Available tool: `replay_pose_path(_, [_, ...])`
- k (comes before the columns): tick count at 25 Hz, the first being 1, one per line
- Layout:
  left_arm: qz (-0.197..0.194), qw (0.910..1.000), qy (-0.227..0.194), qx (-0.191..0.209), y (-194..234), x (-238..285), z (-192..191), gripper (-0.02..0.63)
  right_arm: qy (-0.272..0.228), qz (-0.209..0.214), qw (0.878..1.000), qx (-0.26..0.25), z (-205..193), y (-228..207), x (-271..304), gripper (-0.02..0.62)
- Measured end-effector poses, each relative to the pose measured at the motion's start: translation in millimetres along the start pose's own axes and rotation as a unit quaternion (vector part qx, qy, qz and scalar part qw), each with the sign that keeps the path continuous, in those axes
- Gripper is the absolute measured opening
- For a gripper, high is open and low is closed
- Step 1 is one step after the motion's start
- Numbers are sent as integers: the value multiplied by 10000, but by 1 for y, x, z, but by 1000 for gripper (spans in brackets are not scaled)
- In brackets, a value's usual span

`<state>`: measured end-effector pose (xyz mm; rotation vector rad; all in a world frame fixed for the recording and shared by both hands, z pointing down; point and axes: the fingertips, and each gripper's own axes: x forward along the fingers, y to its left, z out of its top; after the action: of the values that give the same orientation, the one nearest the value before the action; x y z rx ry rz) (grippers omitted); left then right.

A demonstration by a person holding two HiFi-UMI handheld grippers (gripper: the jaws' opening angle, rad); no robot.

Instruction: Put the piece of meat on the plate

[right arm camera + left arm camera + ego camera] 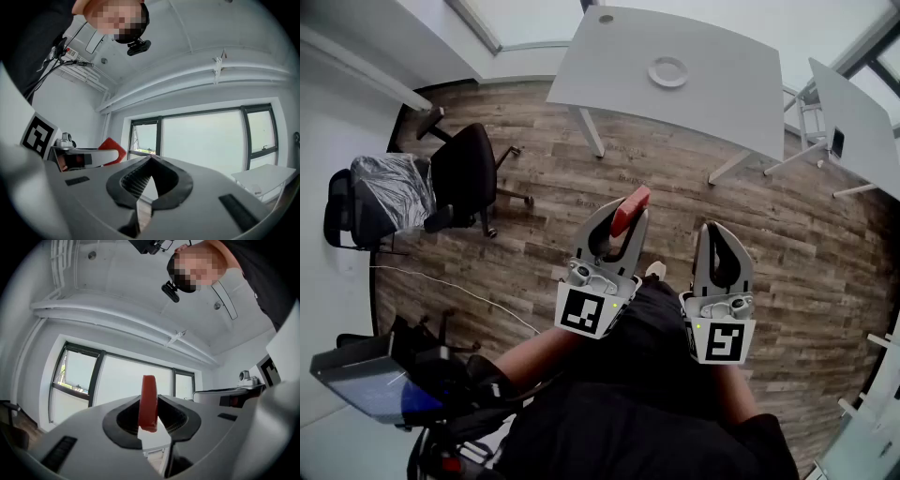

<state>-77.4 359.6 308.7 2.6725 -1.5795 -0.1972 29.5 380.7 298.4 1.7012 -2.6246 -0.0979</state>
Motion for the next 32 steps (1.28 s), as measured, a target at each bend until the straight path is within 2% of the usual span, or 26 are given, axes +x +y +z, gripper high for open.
replay_pose_path(8, [-20,10000,60,-53,-4,7,-8,98,1,37,10000,-47,1,-9,4,5])
replay_pose_path(14, [186,9997,125,22,-2,15,-9,98,194,53,9989,433,-16,-29,5,6])
replay_pose_path(20, [402,9989,155,186,-15,18,-11,98,127,70,9984,545,-21,-54,-7,6])
replay_pose_path(22, [444,9986,198,229,-20,19,-14,98,89,-55,9984,564,-21,-69,-10,6])
replay_pose_path(26, [332,9986,352,195,-32,32,-21,98,98,-366,9976,579,-24,-100,-15,6])
replay_pose_path(32, [175,9991,348,178,-39,54,-23,98,95,-374,9985,379,-30,-110,-9,6])
